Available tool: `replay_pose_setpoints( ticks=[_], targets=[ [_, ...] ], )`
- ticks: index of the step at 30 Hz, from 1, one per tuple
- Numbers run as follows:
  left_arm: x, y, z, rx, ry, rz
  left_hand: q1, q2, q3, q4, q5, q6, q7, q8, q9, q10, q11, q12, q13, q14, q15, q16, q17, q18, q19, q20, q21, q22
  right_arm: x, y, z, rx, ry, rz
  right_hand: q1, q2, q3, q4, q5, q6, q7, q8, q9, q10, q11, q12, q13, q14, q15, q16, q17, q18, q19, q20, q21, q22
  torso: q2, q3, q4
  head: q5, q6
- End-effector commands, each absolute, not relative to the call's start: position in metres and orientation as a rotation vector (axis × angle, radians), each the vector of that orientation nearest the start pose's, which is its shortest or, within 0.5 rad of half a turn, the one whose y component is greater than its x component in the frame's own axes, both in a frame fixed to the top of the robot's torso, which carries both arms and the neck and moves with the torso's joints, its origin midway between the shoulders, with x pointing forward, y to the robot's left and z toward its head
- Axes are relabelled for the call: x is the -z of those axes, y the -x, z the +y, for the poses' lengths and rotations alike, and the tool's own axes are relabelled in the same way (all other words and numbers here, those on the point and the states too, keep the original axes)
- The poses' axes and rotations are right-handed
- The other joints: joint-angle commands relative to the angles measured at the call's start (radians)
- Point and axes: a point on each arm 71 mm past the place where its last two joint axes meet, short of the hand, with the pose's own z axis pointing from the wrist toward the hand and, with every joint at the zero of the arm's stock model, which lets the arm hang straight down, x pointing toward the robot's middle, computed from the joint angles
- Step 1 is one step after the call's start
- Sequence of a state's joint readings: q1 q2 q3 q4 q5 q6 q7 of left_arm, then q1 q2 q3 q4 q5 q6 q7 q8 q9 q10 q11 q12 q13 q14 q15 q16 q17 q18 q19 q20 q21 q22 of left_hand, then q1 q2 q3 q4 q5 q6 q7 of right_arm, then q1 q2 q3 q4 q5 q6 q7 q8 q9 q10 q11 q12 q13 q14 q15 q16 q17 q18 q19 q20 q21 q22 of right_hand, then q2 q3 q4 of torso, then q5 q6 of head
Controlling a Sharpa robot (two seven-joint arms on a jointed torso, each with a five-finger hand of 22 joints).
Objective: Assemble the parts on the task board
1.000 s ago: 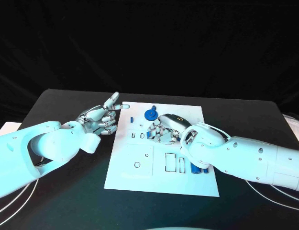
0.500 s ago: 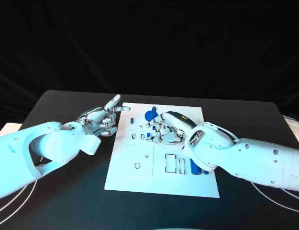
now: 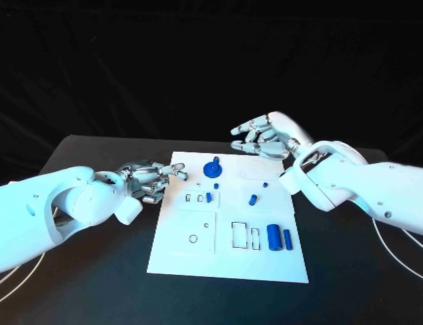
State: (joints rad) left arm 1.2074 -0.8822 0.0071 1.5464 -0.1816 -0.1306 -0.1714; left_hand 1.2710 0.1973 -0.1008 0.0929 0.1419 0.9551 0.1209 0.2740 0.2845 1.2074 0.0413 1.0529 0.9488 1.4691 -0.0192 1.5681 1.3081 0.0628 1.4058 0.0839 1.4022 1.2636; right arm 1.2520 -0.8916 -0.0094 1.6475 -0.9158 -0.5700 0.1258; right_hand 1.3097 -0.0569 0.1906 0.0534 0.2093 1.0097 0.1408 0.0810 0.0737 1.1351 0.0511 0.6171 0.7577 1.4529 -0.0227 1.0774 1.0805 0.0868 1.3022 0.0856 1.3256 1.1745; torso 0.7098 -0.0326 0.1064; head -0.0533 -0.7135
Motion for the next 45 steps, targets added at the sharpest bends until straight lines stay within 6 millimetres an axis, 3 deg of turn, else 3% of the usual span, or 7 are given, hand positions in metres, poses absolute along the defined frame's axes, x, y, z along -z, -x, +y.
replay_pose_setpoints(
  ticks=[1,5,7,10,15,25,45],
  targets=[
    [0.193,-0.482,0.212,0.951,0.898,2.269,0.008,-0.009,0.034,-0.007,-0.001,-0.024,0.002,0.031,0.02,-0.082,0.001,-0.114,-0.118,0.08,-0.007,-0.034,0.213,0.025,-0.05,0.0,-0.058,-0.085,0.119,-0.483,-0.212,-1.173,-0.559,1.409,0.012,0.01,0.015,0.0,-0.001,0.01,0.002,0.005,-0.002,-0.026,0.003,-0.033,-0.027,-0.051,0.001,-0.171,-0.144,0.038,-0.094,0.001,-0.109,-0.146,-0.019,0.0043,-0.006,0.0,0.0],
    [0.182,-0.496,0.206,0.8,0.766,2.31,-0.015,-0.046,0.075,0.008,-0.015,-0.055,-0.005,0.105,0.065,-0.085,-0.005,-0.147,-0.164,0.074,-0.009,-0.049,0.194,0.031,-0.06,-0.003,-0.088,-0.121,0.113,-0.492,-0.23,-1.173,-0.646,1.409,0.026,0.015,0.078,0.001,-0.01,0.003,0.026,-0.001,-0.004,-0.019,0.015,-0.233,-0.205,-0.146,0.018,-0.501,-0.383,0.101,-0.292,0.013,-0.425,-0.503,-0.03,0.0071,-0.0084,0.002,0.001],
    [0.176,-0.503,0.202,0.731,0.69,2.325,-0.031,-0.062,0.081,0.02,-0.027,-0.059,-0.008,0.132,0.079,-0.055,-0.008,-0.116,-0.138,0.085,-0.013,-0.029,0.22,0.023,-0.036,-0.005,-0.067,-0.086,0.113,-0.495,-0.237,-1.18,-0.677,1.412,0.036,0.015,0.109,-0.003,-0.008,0.014,0.019,0.003,-0.002,-0.003,0.024,-0.308,-0.275,-0.175,0.024,-0.581,-0.429,0.097,-0.303,0.021,-0.487,-0.546,-0.033,0.0082,-0.0103,0.003,-0.002],
    [0.169,-0.511,0.192,0.634,0.561,2.348,-0.076,-0.087,0.062,0.051,-0.038,-0.05,-0.018,0.172,0.097,0.047,-0.016,0.014,-0.006,0.102,-0.02,0.003,0.263,-0.005,0.041,-0.013,0.016,0.045,0.114,-0.498,-0.242,-1.2,-0.693,1.422,0.032,0.004,0.15,-0.002,-0.009,0.025,0.029,0.004,-0.002,0.025,0.039,-0.405,-0.374,-0.232,0.048,-0.729,-0.524,0.097,-0.329,0.039,-0.603,-0.624,-0.04,0.009,-0.0108,0.003,-0.006],
    [0.166,-0.522,0.17,0.476,0.34,2.377,-0.145,-0.111,-0.003,0.108,-0.081,-0.039,-0.032,0.218,0.117,0.075,-0.027,0.057,0.036,0.102,-0.029,0.003,0.263,-0.012,0.061,-0.022,0.038,0.078,0.117,-0.502,-0.245,-1.243,-0.664,1.453,0.018,-0.016,0.193,-0.013,-0.017,0.022,0.046,-0.012,-0.004,0.087,0.056,-0.544,-0.559,-0.21,0.076,-0.936,-0.713,0.102,-0.271,0.067,-0.821,-0.798,-0.046,0.0102,-0.0131,0.006,-0.004],
    [0.17,-0.539,0.136,0.299,0.145,2.394,-0.168,-0.107,-0.09,0.19,-0.094,-0.02,-0.074,0.366,0.24,0.114,-0.065,0.12,0.107,0.102,-0.062,0.003,0.263,-0.02,0.08,-0.054,0.061,0.118,0.12,-0.504,-0.243,-1.241,-0.613,1.47,0.005,-0.019,0.177,-0.027,-0.015,0.023,0.044,-0.015,-0.005,0.113,0.058,-0.554,-0.643,-0.147,0.074,-1.002,-0.805,0.097,-0.185,0.06,-0.908,-0.881,-0.045,0.0102,-0.0127,0.01,-0.006],
    [0.184,-0.549,0.105,0.226,0.064,2.446,-0.187,-0.107,-0.147,0.195,-0.095,-0.061,-0.076,0.395,0.286,0.108,-0.067,0.114,0.102,0.102,-0.067,0.003,0.263,-0.018,0.078,-0.061,0.054,0.109,0.12,-0.501,-0.238,-1.237,-0.586,1.479,-0.002,-0.023,0.166,-0.028,-0.003,0.012,0.048,-0.016,-0.006,0.101,0.064,-0.554,-0.667,-0.151,0.079,-1.014,-0.833,0.096,-0.178,0.066,-0.937,-0.905,-0.029,0.0081,-0.025,0.02,-0.011]
  ],
)
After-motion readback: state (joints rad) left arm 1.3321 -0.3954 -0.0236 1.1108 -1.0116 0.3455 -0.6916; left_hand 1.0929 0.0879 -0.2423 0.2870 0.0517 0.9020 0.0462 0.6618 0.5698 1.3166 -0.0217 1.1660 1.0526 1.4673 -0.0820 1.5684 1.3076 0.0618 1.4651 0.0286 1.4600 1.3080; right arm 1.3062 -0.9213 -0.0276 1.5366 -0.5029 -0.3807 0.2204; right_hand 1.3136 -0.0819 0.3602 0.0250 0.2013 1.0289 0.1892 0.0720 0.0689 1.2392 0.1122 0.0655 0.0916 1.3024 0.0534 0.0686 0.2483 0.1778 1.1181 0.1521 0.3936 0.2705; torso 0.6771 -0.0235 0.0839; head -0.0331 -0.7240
